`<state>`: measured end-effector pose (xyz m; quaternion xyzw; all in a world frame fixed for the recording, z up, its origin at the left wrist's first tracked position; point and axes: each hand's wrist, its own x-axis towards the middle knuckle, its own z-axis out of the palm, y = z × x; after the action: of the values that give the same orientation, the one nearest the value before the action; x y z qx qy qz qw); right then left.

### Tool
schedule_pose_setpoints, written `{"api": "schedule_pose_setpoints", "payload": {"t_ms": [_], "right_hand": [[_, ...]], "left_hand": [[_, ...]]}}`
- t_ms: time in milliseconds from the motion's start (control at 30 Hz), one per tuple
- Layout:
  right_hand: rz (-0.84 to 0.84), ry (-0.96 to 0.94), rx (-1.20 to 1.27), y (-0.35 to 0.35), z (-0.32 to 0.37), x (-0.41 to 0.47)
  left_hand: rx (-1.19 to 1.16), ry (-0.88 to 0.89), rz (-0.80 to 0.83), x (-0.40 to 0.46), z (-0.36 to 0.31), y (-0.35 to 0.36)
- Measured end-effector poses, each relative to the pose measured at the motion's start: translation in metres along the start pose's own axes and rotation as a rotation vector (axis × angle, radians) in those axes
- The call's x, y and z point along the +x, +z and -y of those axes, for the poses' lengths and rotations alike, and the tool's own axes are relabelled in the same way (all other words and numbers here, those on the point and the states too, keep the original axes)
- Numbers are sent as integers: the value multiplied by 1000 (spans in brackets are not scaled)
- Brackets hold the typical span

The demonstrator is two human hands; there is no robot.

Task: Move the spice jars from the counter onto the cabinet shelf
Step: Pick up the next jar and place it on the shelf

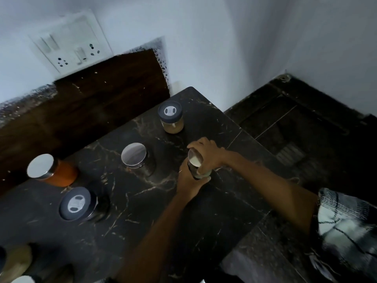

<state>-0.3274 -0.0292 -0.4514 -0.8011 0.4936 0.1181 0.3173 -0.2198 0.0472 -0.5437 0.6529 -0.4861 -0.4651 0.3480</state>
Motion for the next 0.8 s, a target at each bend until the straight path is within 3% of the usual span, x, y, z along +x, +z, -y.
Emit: {"api": "schedule_pose_setpoints", "payload": {"t_ms": [433, 800], "right_hand": [[-2, -97, 9, -16, 3, 6], [-88, -306, -46, -68, 106, -7]], "left_hand": [[-55, 1, -73, 0, -4, 1], [-91, 93, -348, -40, -33, -78]]}}
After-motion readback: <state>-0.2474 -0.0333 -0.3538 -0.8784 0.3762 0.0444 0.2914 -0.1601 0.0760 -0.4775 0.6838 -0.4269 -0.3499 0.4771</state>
